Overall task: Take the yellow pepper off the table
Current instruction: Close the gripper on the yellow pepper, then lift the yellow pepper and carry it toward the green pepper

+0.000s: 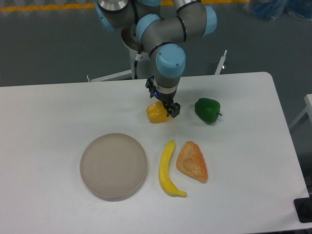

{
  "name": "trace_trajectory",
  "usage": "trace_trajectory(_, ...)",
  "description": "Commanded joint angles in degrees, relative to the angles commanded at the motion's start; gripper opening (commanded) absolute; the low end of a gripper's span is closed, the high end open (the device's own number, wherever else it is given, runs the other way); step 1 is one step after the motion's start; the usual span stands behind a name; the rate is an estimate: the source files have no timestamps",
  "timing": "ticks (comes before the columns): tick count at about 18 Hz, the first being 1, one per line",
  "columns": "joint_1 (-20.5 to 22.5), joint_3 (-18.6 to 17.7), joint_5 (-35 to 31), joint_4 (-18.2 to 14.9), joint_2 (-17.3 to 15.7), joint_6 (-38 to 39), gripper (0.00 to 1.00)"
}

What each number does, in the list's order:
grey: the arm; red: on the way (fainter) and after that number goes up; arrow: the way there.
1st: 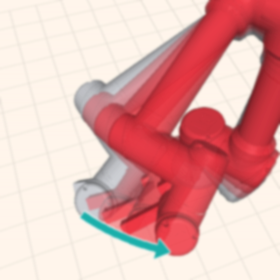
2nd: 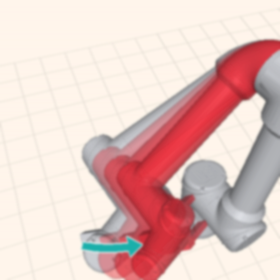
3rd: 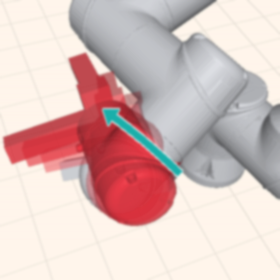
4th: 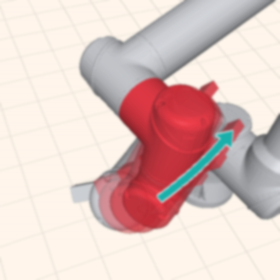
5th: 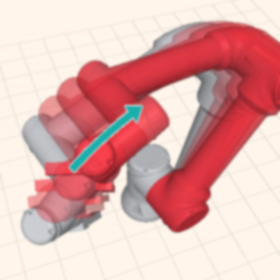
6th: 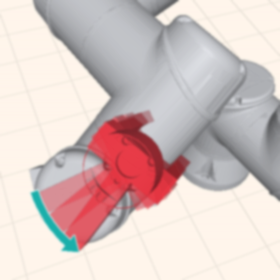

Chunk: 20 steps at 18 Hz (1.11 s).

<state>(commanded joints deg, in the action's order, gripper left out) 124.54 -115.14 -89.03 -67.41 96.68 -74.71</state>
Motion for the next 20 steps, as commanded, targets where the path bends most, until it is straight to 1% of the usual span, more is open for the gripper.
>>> trace_trajectory(2,-0.1,-0.1,0.0,1.5,1.1,0.1,1.0)
trace_trajectory(5,-0.7,-1.8,-0.1,6.4,1.4,0.0,1.0)
trace_trajectory(6,-0.7,-1.8,-0.1,6.5,1.5,0.0,0.96)
trace_trajectory(8,-0.7,-1.8,-0.1,6.6,1.5,0.0,0.67)
trace_trajectory(10,-0.7,-1.5,-0.2,6.6,1.5,0.0,0.49)
trace_trajectory(11,-0.5,-1.1,-0.3,6.5,1.5,0.0,0.34)
trace_trajectory(13,-0.2,0.0,-0.5,6.2,1.4,-0.4,0.16)
trace_trajectory(14,0.0,0.8,-0.6,6.2,1.4,-0.4,0.12)
trace_trajectory(15,0.1,2.2,-0.9,5.7,1.5,-0.1,0.1)
trace_trajectory(20,3.0,7.8,-0.9,5.5,1.5,-0.6,0.1)
